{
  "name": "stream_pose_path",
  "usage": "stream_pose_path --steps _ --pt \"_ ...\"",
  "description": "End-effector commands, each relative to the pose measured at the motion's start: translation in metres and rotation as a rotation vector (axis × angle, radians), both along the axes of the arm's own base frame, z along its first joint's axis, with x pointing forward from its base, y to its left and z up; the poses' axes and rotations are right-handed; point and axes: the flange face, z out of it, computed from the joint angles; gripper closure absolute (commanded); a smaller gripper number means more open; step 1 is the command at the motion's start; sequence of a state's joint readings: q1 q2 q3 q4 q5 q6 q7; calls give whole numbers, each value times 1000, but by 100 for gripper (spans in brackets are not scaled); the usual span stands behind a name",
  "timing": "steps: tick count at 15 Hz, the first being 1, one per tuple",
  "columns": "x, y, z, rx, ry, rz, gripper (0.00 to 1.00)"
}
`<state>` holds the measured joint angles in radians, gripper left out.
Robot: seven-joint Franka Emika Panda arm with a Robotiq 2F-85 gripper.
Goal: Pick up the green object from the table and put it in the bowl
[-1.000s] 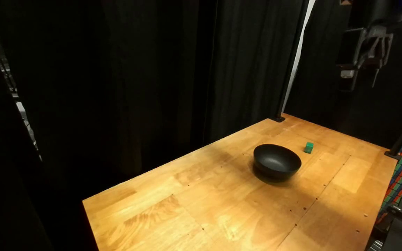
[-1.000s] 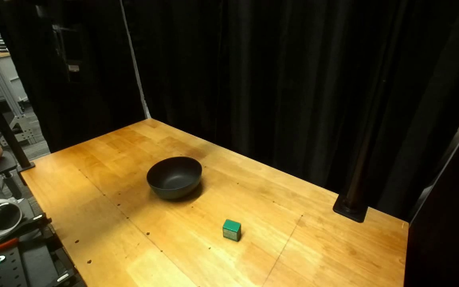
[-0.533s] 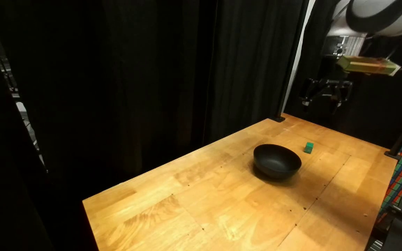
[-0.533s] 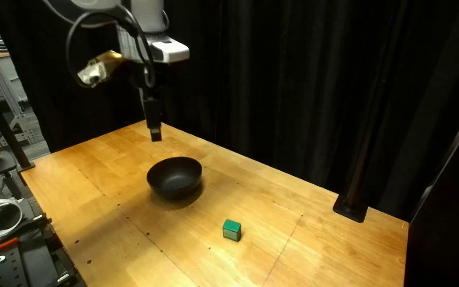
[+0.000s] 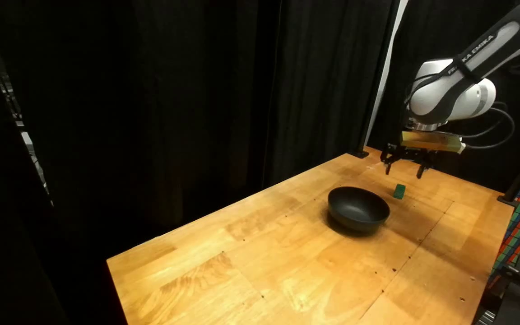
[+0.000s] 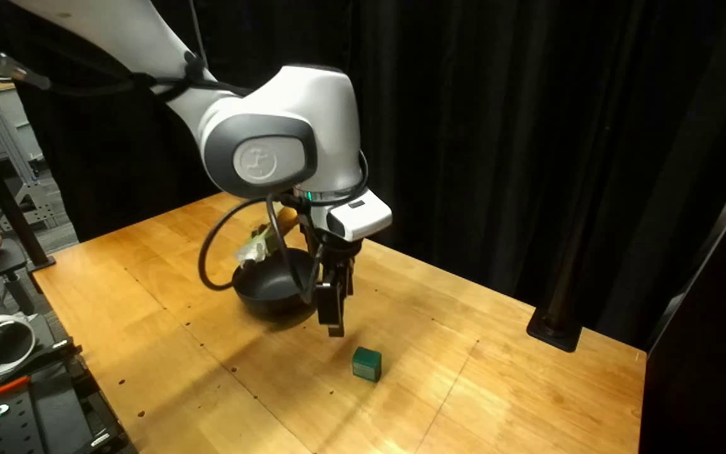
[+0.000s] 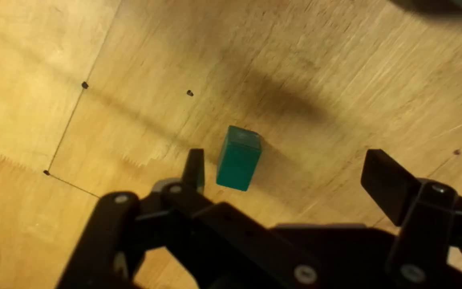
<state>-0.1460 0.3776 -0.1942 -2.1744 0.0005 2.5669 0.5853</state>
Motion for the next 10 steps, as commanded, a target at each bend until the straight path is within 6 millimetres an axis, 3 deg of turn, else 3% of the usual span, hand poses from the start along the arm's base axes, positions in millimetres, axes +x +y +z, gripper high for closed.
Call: stream_pose_path --steps 1,4,5,6,10 --pt "23 -22 -38 -38 -2 -126 0" --pt "30 -32 -60 -39 11 -192 0" --pt "32 -34 -65 -42 25 -205 25" --pt "33 -37 -69 -50 14 -215 26" --pt "36 -47 -75 -36 10 -268 58"
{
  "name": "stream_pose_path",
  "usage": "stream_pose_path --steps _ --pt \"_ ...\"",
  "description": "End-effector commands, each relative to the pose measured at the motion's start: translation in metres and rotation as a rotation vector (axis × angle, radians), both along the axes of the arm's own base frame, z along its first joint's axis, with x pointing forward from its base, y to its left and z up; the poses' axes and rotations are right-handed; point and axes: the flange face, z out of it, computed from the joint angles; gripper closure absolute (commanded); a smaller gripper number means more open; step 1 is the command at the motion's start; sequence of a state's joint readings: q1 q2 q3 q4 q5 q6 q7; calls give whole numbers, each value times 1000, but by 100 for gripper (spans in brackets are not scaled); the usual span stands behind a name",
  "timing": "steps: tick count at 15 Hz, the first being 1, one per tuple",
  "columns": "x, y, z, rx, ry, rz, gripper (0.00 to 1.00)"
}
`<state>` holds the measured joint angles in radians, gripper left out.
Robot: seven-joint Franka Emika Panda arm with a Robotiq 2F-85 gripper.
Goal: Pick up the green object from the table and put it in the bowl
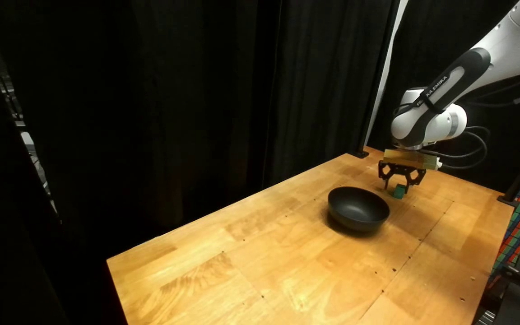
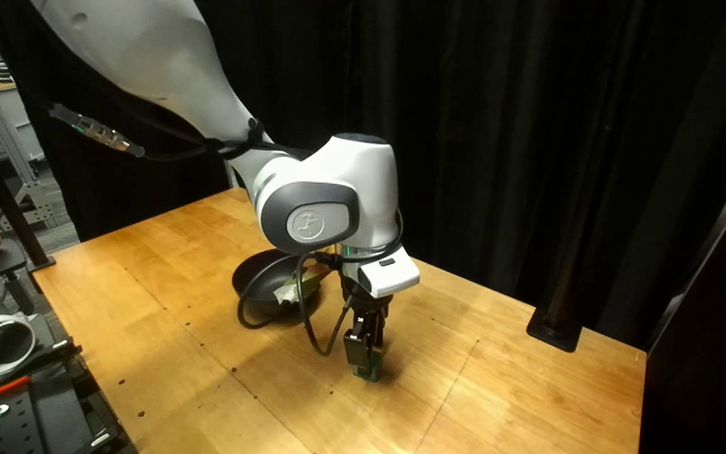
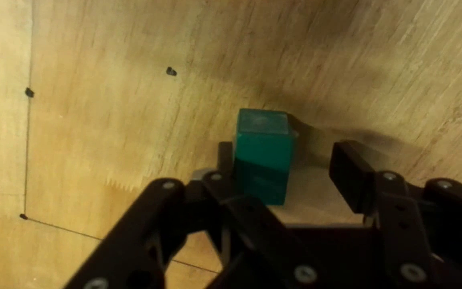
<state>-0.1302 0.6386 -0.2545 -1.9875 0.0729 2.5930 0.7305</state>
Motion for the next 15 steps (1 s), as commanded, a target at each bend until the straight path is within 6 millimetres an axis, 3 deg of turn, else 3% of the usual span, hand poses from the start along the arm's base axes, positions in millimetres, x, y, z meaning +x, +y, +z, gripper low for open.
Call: stream_pose_path --steps 1,4,5,8,11,15 --pt "9 -11 1 -8 -22 -65 67" --pt "3 -6 27 44 -2 -97 89" --pt "2 -1 38 69 -2 -100 91" --pt "-5 31 93 179 -47 -91 89" --pt "-5 75 125 282 -85 -71 89" --pt "-16 140 121 438 -37 -22 89"
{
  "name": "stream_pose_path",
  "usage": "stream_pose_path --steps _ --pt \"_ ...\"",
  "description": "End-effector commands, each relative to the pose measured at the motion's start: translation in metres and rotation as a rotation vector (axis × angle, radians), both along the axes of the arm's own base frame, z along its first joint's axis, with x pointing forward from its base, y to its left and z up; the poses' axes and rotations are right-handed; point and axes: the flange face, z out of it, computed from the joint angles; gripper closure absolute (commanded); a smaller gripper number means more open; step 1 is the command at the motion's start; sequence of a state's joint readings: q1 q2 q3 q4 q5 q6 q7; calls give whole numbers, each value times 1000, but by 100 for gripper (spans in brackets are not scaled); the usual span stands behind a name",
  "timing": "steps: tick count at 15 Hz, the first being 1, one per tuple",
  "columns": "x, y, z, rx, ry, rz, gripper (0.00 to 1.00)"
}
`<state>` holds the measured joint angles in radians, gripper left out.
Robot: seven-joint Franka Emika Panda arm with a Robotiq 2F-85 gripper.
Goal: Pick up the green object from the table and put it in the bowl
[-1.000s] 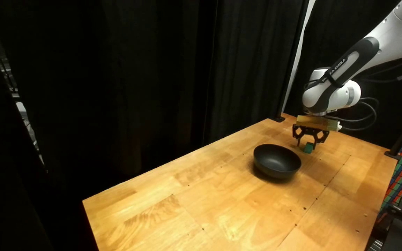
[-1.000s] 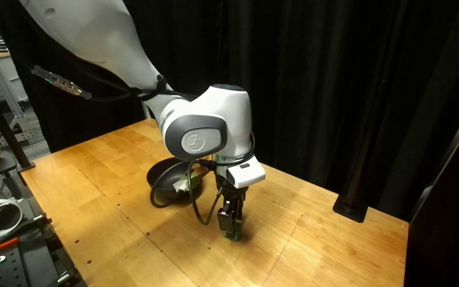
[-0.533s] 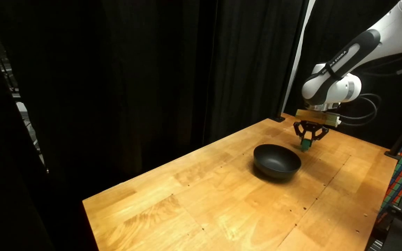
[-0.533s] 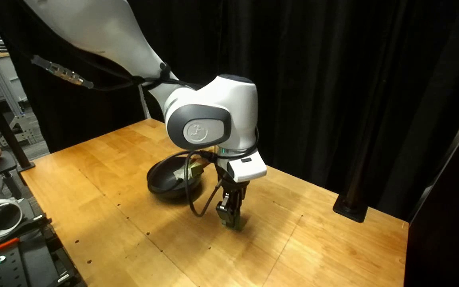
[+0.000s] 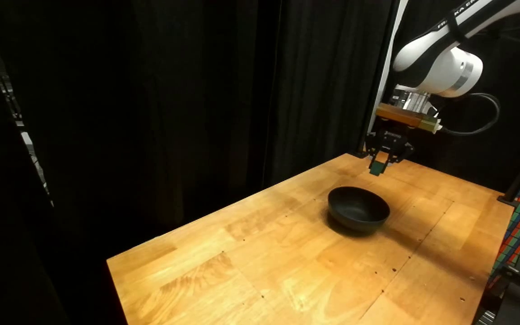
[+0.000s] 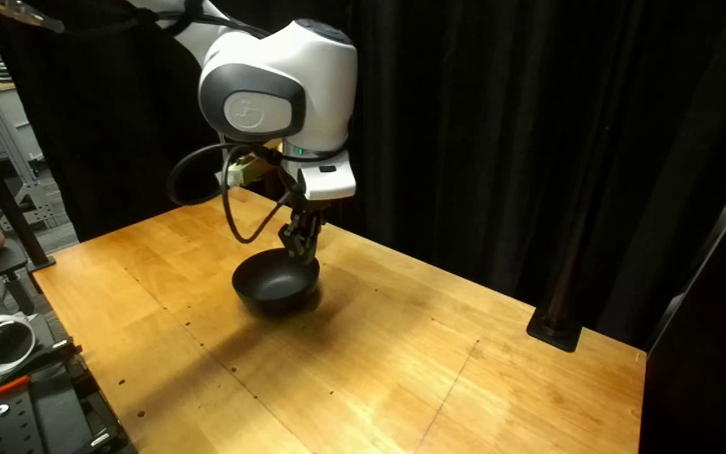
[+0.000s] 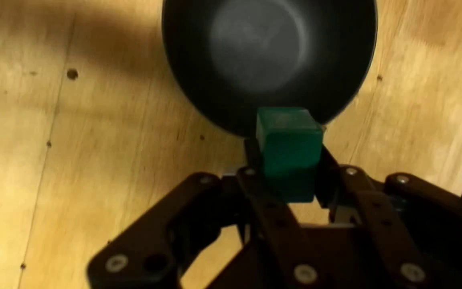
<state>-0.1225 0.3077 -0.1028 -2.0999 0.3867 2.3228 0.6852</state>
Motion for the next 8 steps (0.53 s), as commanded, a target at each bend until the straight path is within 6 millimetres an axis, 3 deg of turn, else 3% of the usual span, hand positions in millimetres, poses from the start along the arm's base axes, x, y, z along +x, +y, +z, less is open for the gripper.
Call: stream_pose_path --steps 1,3,4,8 --pt "-20 47 -5 111 29 42 42" --pt "-23 58 -5 125 34 49 38" --pt "-25 60 -1 142 33 52 28" --pt "-52 40 64 311 -36 83 1"
